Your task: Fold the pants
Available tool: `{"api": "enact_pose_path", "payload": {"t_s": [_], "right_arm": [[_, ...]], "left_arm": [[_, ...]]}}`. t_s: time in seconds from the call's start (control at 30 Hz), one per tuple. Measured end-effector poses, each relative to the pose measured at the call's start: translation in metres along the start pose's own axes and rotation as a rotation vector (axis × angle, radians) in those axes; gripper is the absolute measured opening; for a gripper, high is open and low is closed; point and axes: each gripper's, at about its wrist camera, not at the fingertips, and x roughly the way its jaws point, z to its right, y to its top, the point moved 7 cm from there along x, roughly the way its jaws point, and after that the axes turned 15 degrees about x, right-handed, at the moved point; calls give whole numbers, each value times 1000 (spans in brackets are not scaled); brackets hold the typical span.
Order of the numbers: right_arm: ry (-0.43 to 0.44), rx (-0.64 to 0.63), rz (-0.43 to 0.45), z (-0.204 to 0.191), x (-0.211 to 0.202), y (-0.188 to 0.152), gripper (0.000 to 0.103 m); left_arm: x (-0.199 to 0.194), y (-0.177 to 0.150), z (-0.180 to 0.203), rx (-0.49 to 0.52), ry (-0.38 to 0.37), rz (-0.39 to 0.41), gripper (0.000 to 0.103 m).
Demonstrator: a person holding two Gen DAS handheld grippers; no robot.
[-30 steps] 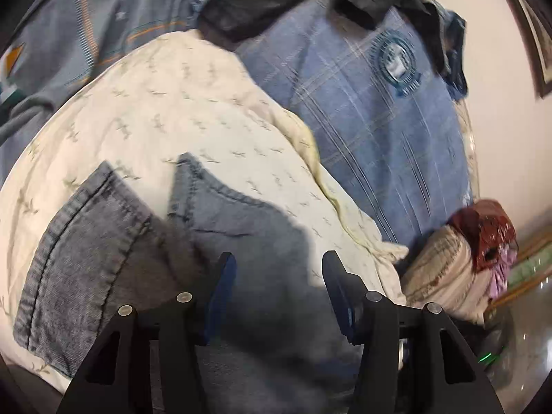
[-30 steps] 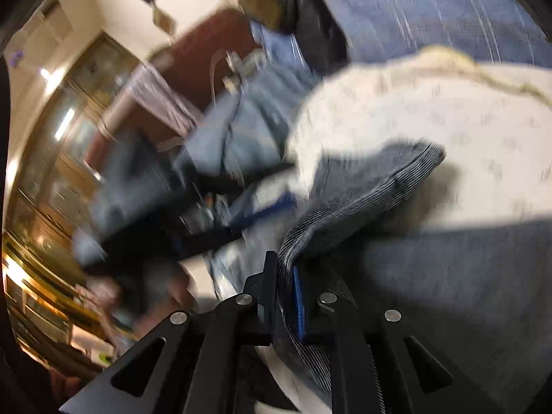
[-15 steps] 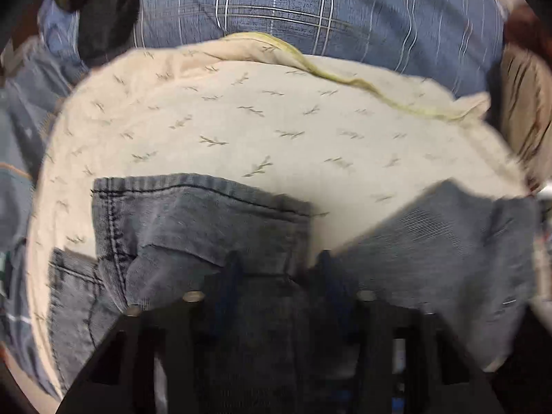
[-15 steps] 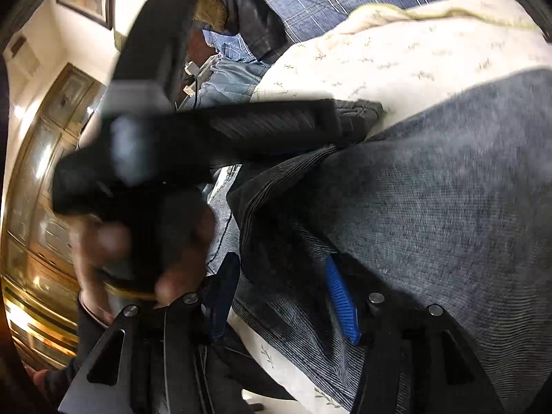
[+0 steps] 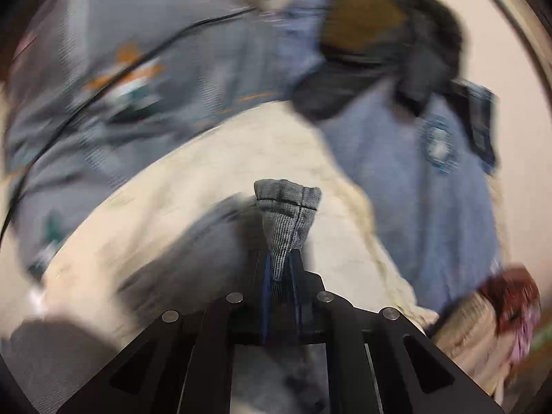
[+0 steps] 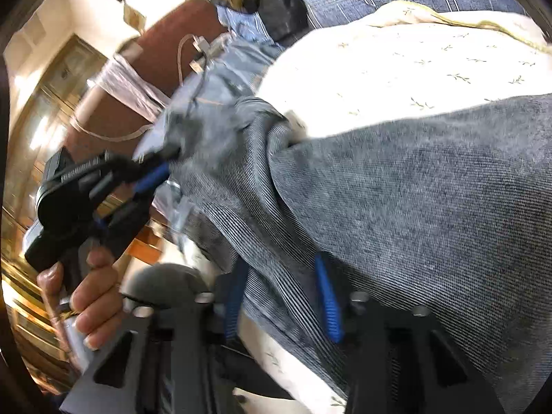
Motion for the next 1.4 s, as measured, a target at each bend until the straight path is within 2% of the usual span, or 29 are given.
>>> {"api": "enact_pose_path", "payload": {"t_s": [0.03,0.1,0.17,0.2,0.23,0.27,0.3,0.33,0.37,0.4,0.43,0.47,0.57,0.63,0.67,0.7,0.77,0.83,0.87,0.9,0.93,0.97,1.0,1.03,1.07,1.13,1.23,1.33,1.4], "right_arm": [[-17,-5,3,1,0,-1,11],[-18,-13,31,-2,-6,1,10],[-4,-46,65,-8,-16,2,16],[-21,-61,84,-10,-20,2,23],[-41,-72,96,-10,-24,0,37],[-42,-91,103,-12,-26,-4,44],[-39,-110,100,-15,-26,-6,48],[-50,-133,94,-18,-24,-10,48],[-74,-156,85,-20,-19,-13,46],[-113,-179,76,-21,-12,-14,33],[-131,-186,74,-21,-11,-14,9],[-122,-182,67,-21,-14,-15,2],[-90,-181,117,-33,-33,-8,0],[-82,-180,106,-34,-36,-7,0],[-84,-166,91,-30,-32,-7,1],[-93,-144,68,-21,-23,-9,5],[-125,-97,11,-2,-5,-13,10],[-113,-22,-44,9,0,-14,13],[-92,-11,-37,7,-6,-12,13],[-55,-4,-11,2,-21,-6,22],[-25,0,18,-3,-37,1,42],[0,6,45,-4,-53,6,54],[24,17,93,-5,-77,14,67],[34,25,133,-3,-95,20,68],[41,40,168,4,-120,27,68],[45,77,224,25,-158,36,68],[-35,176,379,82,-226,50,72],[-177,371,550,162,-291,57,74],[-259,502,626,210,-326,50,74]], "left_arm": [[0,-8,-8,-42,-1,-17,9],[-11,-16,-9,-83,-4,-2,9],[-14,-18,-8,-66,20,15,11],[-15,-20,-4,-56,30,6,15],[-11,-20,-4,-53,33,-12,22],[-7,-21,-4,-52,34,-29,27],[-9,-22,-2,-50,44,-36,31],[-9,-21,-1,-47,72,-39,31],[-7,-16,-1,-43,93,-48,30],[-4,-16,-2,-45,112,-65,20],[-5,-13,-1,-57,108,-58,7],[-13,-13,0,-74,77,-31,7],[-46,-10,6,-53,89,55,6],[-53,-16,5,-23,164,35,6],[-49,-22,3,-10,206,-6,7],[-39,-28,3,30,260,-72,7],[-32,-30,11,107,308,-109,9],[-36,-29,17,72,282,-107,13],[-42,-26,21,62,261,-76,14],[-49,-23,27,76,254,-40,17],[-57,-19,33,108,258,-1,19],[-67,-13,41,143,272,55,21],[-79,-7,49,173,288,117,30],[-89,-2,59,204,302,168,41],[-91,-1,69,239,300,185,45],[-85,-3,99,334,255,159,49],[-60,-28,158,440,55,73,50],[-22,-81,229,558,-139,-62,50],[0,-121,269,652,-223,-141,50]]}}
